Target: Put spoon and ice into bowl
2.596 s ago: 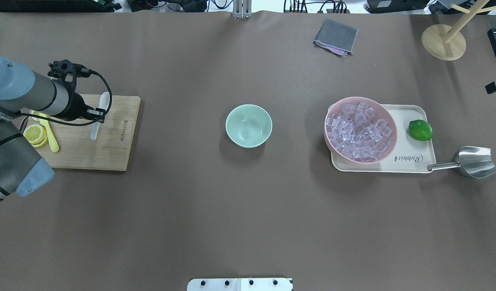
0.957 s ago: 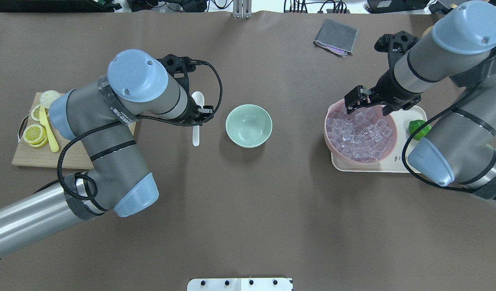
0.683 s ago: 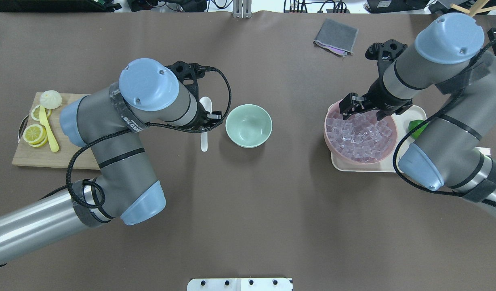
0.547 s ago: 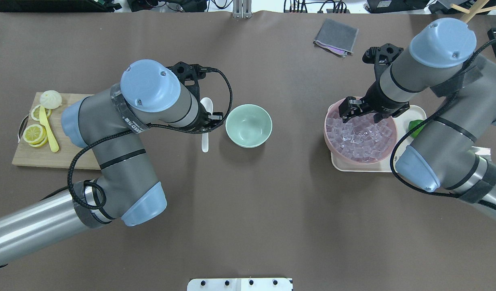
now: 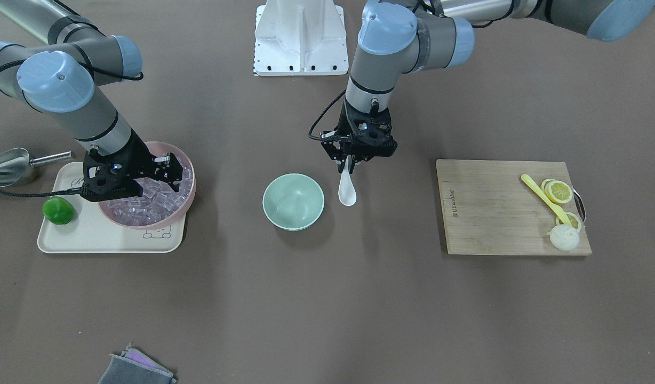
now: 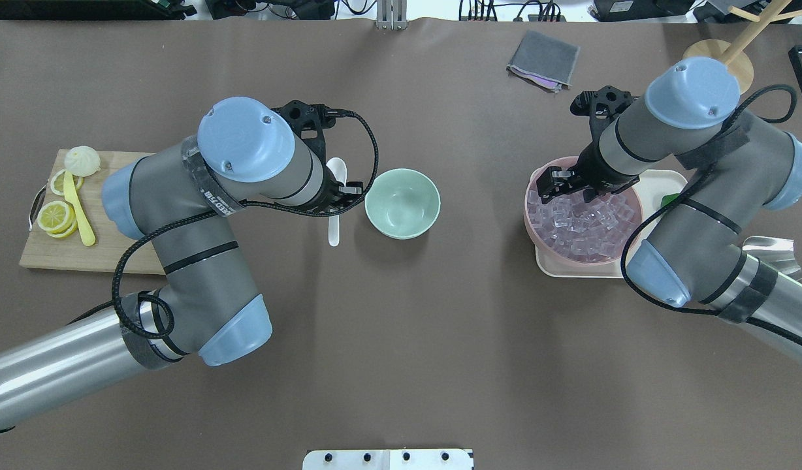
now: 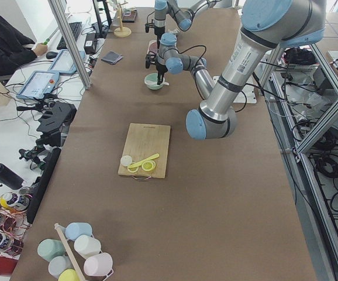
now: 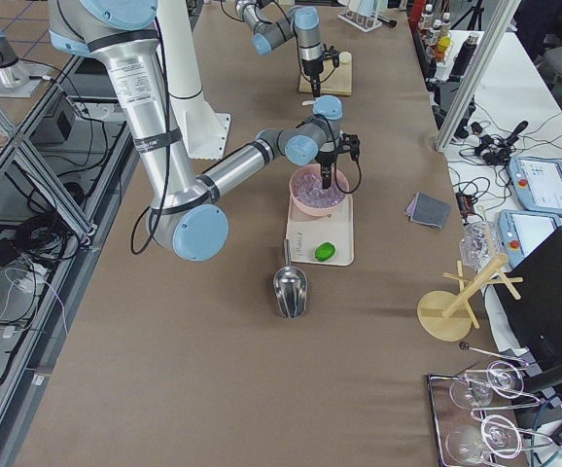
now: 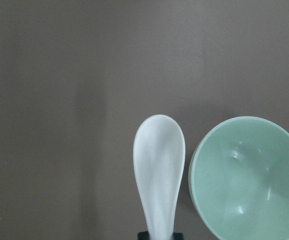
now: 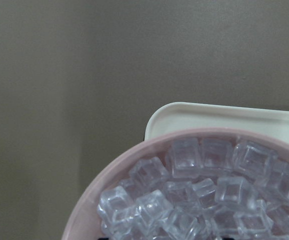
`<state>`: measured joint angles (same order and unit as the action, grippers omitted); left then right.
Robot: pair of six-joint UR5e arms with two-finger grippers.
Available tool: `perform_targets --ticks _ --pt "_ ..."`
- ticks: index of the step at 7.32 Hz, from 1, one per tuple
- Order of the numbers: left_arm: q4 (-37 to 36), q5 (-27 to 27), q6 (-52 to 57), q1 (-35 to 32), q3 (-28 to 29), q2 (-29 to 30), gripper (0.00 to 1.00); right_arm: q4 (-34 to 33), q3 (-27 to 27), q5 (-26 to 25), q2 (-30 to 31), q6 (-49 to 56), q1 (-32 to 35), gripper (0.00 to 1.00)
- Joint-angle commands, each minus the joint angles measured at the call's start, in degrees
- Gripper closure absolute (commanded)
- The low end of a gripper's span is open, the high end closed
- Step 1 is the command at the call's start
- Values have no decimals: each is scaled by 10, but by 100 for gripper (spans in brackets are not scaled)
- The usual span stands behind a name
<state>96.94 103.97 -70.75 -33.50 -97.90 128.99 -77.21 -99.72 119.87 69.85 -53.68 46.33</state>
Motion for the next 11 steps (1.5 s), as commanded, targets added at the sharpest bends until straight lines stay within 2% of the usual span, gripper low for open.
perform_targets --ticks 1,2,5,6,9,11 --pt "0 0 1 0 1 0 100 2 1 -2 6 -1 -4 19" --pt "0 0 1 0 1 0 100 0 1 -4 8 -2 -7 19" --pt "1 0 1 0 1 0 100 0 1 -6 15 -2 -11 42" --pt "3 0 2 -1 1 0 100 0 1 -6 14 -5 -14 44" --pt "4 0 2 -1 3 -1 100 -33 -5 -17 6 -7 -22 45" --pt "5 0 2 -1 3 -1 100 -48 -28 -17 13 -7 -23 45"
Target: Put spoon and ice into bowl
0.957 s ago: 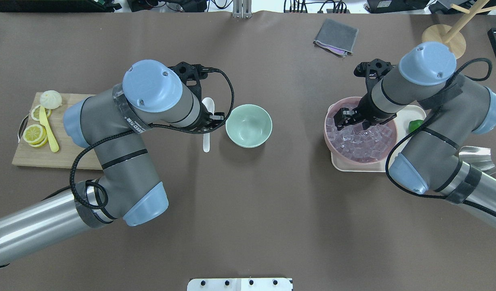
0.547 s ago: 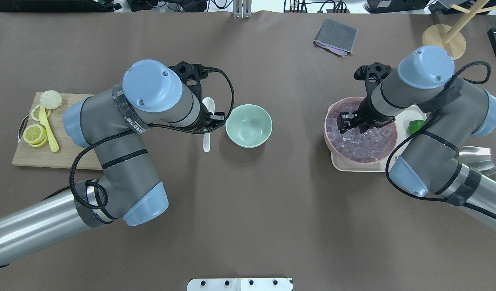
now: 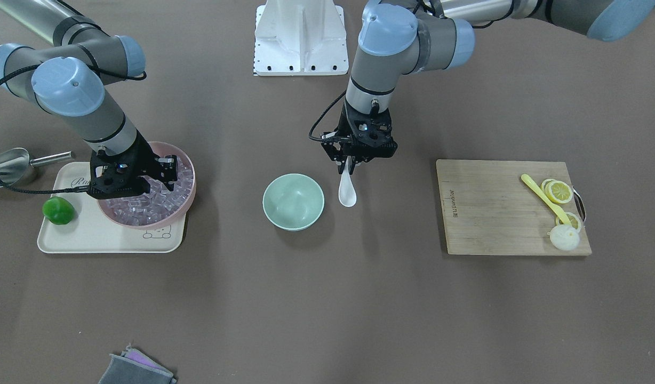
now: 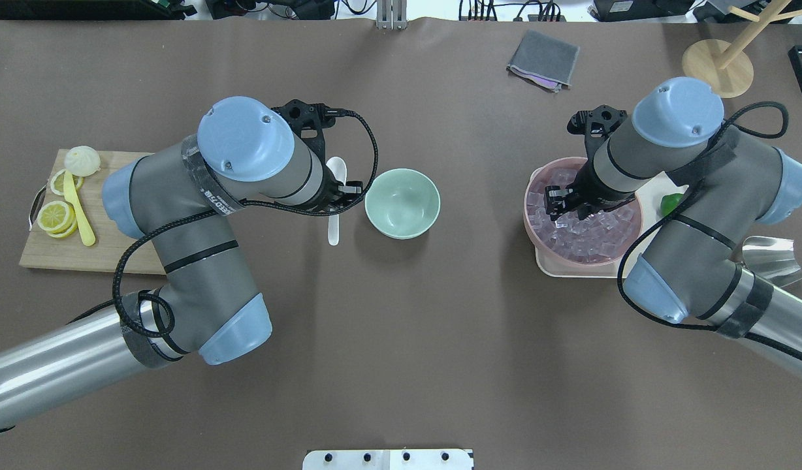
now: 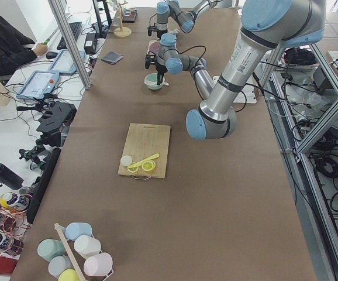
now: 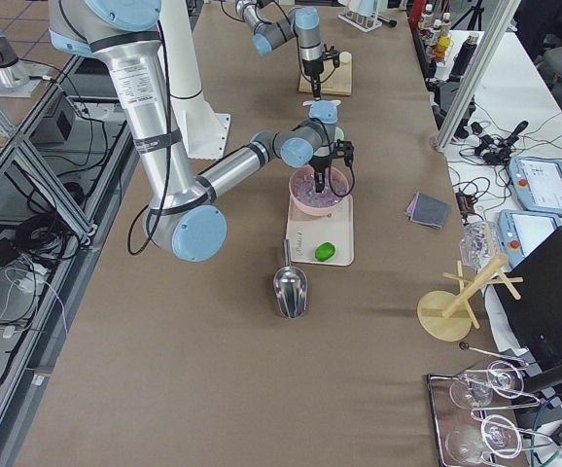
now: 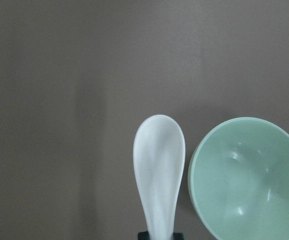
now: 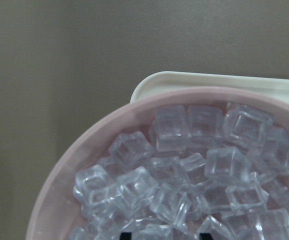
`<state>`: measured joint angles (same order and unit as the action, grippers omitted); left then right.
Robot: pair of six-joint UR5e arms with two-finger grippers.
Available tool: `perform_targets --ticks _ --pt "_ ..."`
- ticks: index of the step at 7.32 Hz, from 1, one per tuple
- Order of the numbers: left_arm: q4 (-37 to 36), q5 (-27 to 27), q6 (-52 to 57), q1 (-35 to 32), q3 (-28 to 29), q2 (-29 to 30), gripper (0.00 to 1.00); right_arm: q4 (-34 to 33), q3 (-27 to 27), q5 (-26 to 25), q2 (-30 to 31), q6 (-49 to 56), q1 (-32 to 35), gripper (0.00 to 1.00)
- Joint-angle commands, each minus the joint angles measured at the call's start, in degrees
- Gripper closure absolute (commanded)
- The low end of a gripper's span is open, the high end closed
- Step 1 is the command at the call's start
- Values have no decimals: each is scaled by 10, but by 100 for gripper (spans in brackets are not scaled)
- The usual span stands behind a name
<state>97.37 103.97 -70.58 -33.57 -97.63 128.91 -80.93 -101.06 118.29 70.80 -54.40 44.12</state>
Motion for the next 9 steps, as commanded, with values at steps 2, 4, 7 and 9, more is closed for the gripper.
perform_targets --ticks 2,4,7,9 --pt "1 0 0 0 1 -3 100 -42 -33 -8 0 -1 -11 45" --pt "1 0 -1 0 0 -3 100 -43 -29 -17 -1 0 -25 45" --pt "2 0 -1 0 1 -3 100 -43 -27 -16 -2 8 -16 45" --pt "1 0 -1 1 1 -2 100 -44 -24 -17 -2 7 -16 45"
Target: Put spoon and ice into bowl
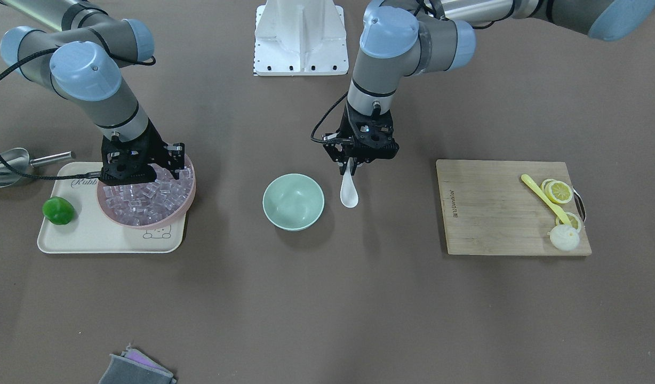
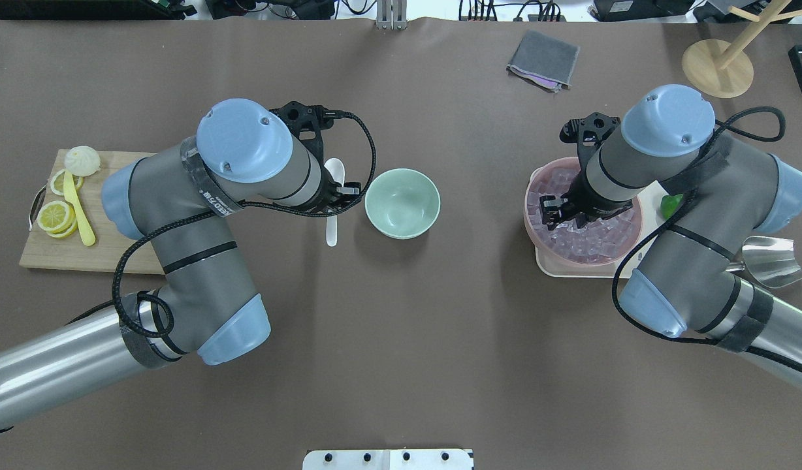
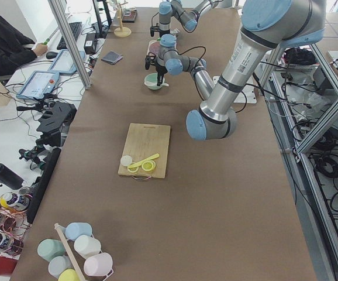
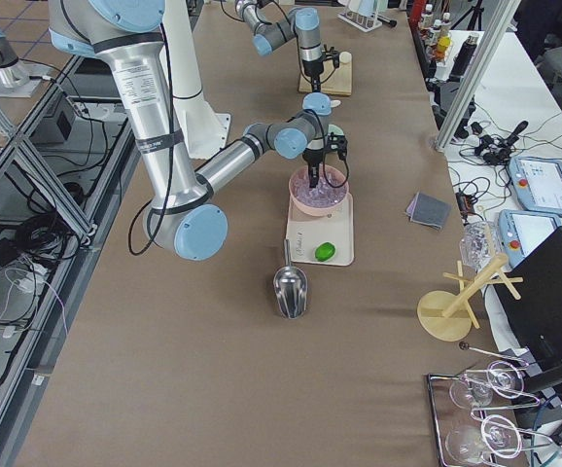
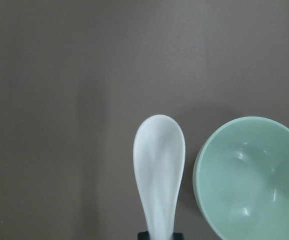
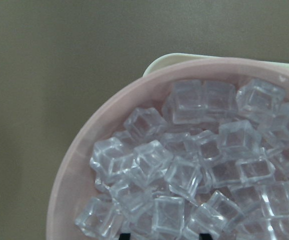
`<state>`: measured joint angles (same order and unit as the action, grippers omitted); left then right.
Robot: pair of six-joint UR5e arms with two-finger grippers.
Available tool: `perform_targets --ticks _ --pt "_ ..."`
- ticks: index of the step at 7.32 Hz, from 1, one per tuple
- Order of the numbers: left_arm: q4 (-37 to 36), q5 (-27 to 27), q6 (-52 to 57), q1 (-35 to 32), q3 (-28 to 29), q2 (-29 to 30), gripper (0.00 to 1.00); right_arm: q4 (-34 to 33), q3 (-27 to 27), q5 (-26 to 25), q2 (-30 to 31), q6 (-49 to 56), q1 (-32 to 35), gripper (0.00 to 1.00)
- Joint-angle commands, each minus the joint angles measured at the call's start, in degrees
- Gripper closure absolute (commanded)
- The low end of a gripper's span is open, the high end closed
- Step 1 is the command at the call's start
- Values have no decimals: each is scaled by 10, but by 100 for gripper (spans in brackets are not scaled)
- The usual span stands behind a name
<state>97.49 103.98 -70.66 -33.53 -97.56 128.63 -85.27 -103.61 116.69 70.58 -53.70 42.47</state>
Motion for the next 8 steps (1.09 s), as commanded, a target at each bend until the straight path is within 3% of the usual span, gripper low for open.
perform_targets --ticks 1,8 --pt "0 0 0 0 0 0 100 -1 2 -1 2 1 1 45" --pt "1 1 1 0 0 2 100 0 15 -10 -1 0 -6 45"
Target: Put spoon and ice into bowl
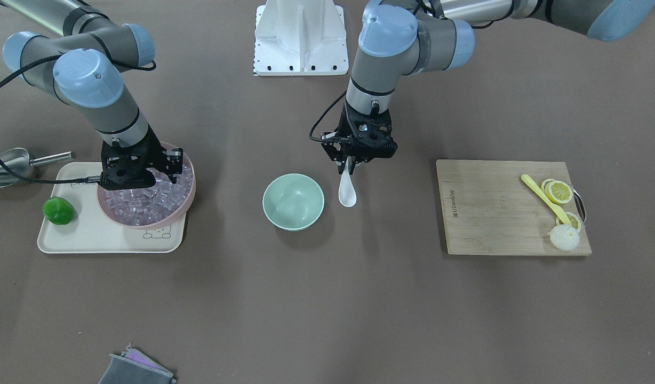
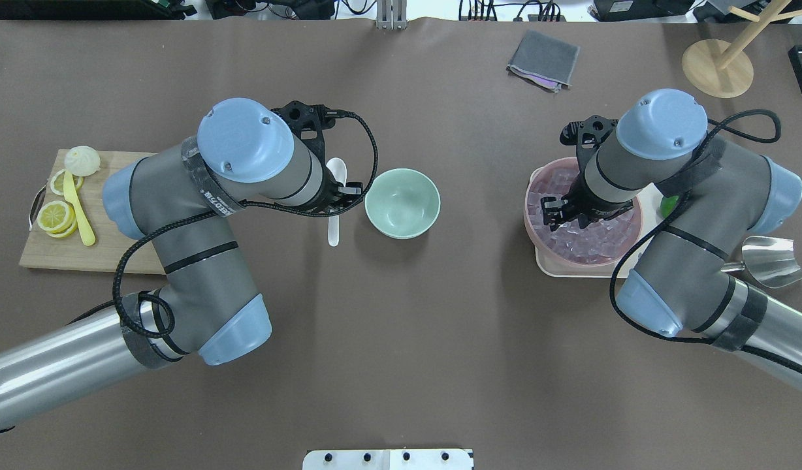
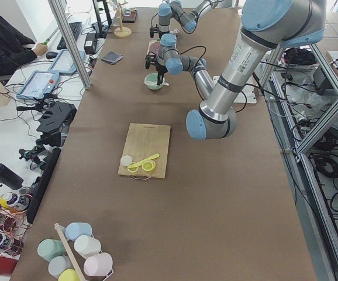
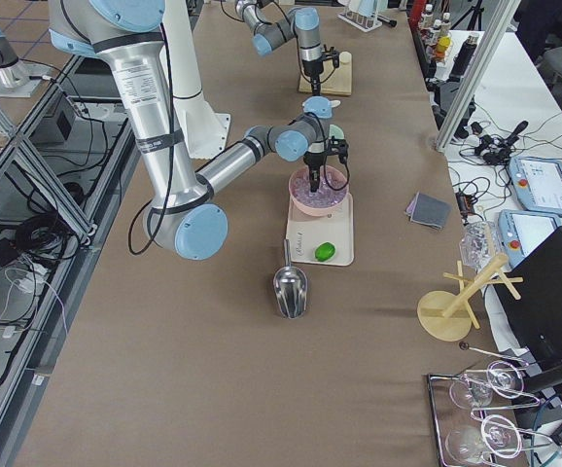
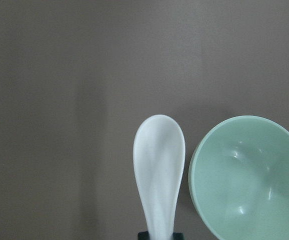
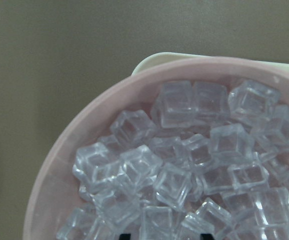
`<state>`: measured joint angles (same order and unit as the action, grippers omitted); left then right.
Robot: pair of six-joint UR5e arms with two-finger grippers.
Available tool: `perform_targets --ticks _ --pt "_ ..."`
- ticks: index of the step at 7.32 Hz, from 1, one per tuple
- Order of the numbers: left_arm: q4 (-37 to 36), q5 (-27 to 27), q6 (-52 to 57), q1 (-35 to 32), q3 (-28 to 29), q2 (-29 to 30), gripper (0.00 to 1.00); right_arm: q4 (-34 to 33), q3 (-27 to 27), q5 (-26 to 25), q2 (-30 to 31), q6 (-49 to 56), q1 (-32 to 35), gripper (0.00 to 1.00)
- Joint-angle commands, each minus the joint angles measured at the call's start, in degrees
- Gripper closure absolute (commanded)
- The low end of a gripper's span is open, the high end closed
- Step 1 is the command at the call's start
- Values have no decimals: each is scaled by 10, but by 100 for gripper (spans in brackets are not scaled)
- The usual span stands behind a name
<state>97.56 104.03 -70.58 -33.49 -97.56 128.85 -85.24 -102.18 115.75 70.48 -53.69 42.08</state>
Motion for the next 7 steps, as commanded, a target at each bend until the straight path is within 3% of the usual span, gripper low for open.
perform_targets --ticks 1,5,7 --pt "0 0 -1 0 0 0 100 0 -1 -1 0 -3 -2 54" --pt "0 0 0 0 0 0 100 -1 -7 -1 1 -6 -2 100" --pt "0 0 0 0 -1 0 100 -2 -25 1 4 -5 10 100"
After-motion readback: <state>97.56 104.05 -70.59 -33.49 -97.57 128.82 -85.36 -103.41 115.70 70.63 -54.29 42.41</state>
